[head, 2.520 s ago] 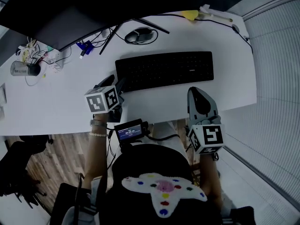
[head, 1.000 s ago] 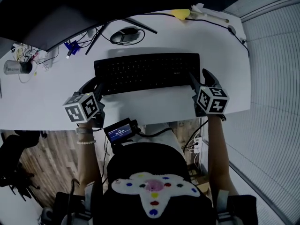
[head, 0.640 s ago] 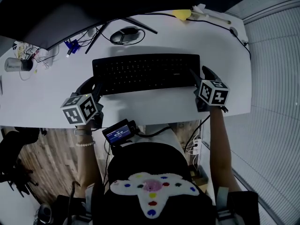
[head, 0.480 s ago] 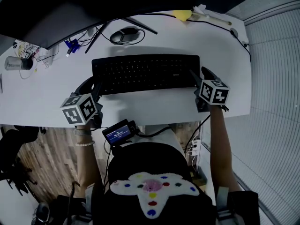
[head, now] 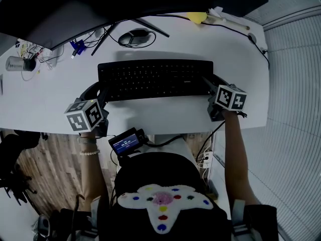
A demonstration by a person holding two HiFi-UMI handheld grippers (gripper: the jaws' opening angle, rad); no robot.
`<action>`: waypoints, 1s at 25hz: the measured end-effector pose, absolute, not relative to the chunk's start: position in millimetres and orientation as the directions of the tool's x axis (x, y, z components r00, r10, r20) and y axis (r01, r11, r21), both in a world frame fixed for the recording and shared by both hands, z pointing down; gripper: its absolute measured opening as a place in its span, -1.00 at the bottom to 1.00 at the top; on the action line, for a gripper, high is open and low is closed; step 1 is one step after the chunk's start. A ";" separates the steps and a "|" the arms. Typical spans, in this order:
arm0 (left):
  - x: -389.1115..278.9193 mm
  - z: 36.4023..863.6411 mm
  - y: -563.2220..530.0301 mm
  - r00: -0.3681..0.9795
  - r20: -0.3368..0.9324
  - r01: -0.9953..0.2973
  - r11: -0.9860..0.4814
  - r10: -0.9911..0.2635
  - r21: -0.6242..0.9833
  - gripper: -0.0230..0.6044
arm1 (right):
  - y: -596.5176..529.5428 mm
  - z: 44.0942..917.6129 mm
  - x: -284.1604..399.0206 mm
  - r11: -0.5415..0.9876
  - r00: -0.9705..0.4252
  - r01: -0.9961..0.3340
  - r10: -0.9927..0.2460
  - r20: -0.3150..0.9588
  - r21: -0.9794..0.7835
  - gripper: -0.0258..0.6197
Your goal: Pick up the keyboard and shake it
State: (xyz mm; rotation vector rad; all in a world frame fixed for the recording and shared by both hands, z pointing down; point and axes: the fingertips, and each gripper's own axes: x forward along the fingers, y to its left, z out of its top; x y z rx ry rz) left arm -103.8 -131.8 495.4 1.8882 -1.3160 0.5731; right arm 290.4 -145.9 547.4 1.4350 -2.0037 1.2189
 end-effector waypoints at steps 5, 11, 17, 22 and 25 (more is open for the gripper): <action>-103.8 502.6 -131.4 0.371 0.723 -0.926 -0.181 -0.583 0.330 -0.32 | -145.9 546.7 291.0 0.098 -0.394 -0.905 -0.555 0.733 -0.413 -0.04; -102.5 507.3 -133.5 0.388 0.707 -0.919 -0.185 -0.591 0.349 -0.33 | -143.4 540.8 292.4 0.088 -0.359 -0.921 -0.575 0.735 -0.381 -0.05; -96.7 509.2 -136.8 0.438 0.667 -0.891 -0.194 -0.602 0.411 -0.33 | -143.0 509.5 301.7 0.091 -0.286 -0.951 -0.625 0.726 -0.296 -0.05; -83.5 501.9 -144.0 0.507 0.583 -0.845 -0.233 -0.635 0.481 -0.33 | -144.7 458.9 312.2 0.103 -0.204 -0.977 -0.689 0.696 -0.184 -0.05; -73.3 496.9 -148.5 0.552 0.526 -0.810 -0.264 -0.647 0.524 -0.33 | -142.3 422.6 317.5 0.106 -0.144 -0.990 -0.732 0.666 -0.098 -0.05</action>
